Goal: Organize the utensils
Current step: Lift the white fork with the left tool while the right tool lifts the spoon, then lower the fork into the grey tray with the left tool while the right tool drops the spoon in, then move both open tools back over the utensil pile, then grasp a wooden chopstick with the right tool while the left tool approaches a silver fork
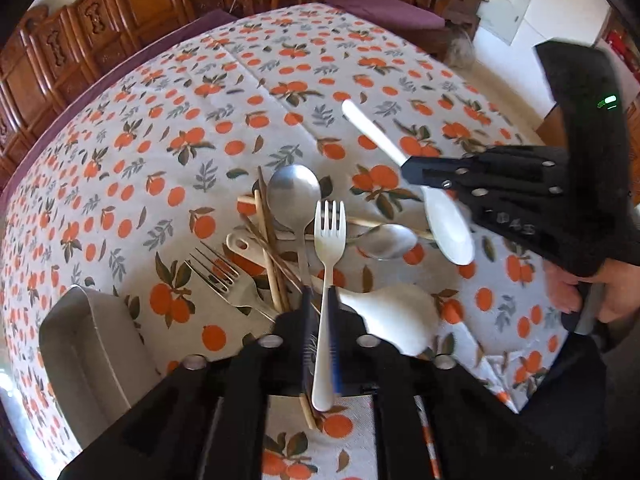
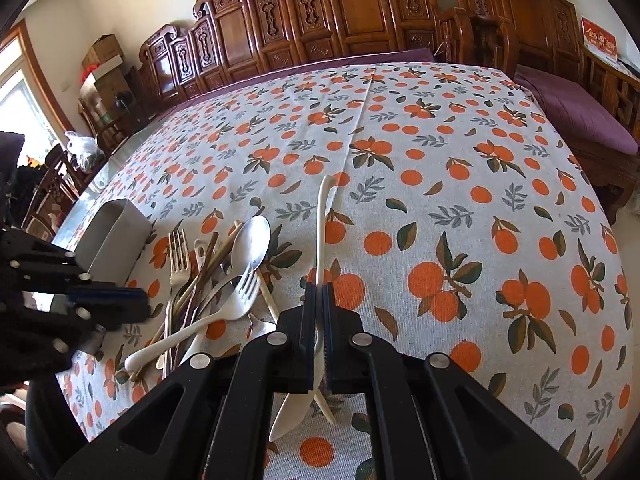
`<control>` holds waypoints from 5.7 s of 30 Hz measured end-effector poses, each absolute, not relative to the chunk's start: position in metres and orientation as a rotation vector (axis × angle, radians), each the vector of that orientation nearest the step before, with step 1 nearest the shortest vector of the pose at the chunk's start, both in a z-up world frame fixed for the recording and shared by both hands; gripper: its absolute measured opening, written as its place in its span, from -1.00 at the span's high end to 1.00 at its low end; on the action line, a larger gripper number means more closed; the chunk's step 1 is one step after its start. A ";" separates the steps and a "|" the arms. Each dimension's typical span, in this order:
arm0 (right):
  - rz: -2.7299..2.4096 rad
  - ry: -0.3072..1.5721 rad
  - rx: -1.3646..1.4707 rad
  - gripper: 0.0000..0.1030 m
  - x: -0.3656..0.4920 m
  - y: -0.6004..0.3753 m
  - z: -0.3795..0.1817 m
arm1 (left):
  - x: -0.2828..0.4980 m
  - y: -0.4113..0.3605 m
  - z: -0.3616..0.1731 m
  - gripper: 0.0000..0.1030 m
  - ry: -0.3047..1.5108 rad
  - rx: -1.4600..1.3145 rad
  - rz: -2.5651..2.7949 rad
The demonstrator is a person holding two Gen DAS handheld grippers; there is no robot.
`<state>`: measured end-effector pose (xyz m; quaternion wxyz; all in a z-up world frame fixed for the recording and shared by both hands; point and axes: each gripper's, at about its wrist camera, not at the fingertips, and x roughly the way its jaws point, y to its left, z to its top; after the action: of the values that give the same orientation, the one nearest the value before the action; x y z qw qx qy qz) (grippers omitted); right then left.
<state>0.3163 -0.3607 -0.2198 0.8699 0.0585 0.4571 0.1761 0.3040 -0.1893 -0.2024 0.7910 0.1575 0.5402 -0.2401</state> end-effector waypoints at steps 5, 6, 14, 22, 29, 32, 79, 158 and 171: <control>0.368 0.957 0.121 0.91 0.316 -0.360 -0.220 | 0.309 -0.199 -0.224 0.52 1.197 0.352 -0.498; 0.367 0.958 0.121 0.91 0.316 -0.360 -0.220 | 0.310 -0.199 -0.228 0.51 1.211 0.354 -0.491; 0.376 0.958 0.117 0.91 0.317 -0.359 -0.220 | 0.302 -0.192 -0.243 0.53 1.251 0.344 -0.508; 0.377 0.961 0.109 0.91 0.317 -0.356 -0.220 | 0.295 -0.185 -0.226 0.84 1.197 0.306 -0.516; 0.398 0.953 0.093 0.91 0.315 -0.340 -0.214 | 0.283 -0.165 -0.204 0.85 1.127 0.272 -0.502; 0.416 0.942 0.088 0.91 0.313 -0.328 -0.209 | 0.276 -0.146 -0.193 0.85 1.095 0.241 -0.486; 0.639 0.902 0.038 0.91 0.285 -0.094 -0.164 | 0.254 0.085 -0.176 0.68 0.903 -0.078 -0.142; 0.412 1.057 -0.040 0.88 0.302 -0.255 -0.235 | 0.220 -0.069 -0.183 -0.18 0.854 0.077 -0.345; 0.369 0.935 0.136 0.88 0.288 -0.306 -0.195 | 0.226 -0.098 -0.195 -0.18 0.895 0.078 -0.329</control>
<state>0.2876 -0.3055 -0.1954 0.8742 0.0649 0.4476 0.1768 0.2264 -0.0983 -0.1952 0.8878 0.0376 0.4305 -0.1583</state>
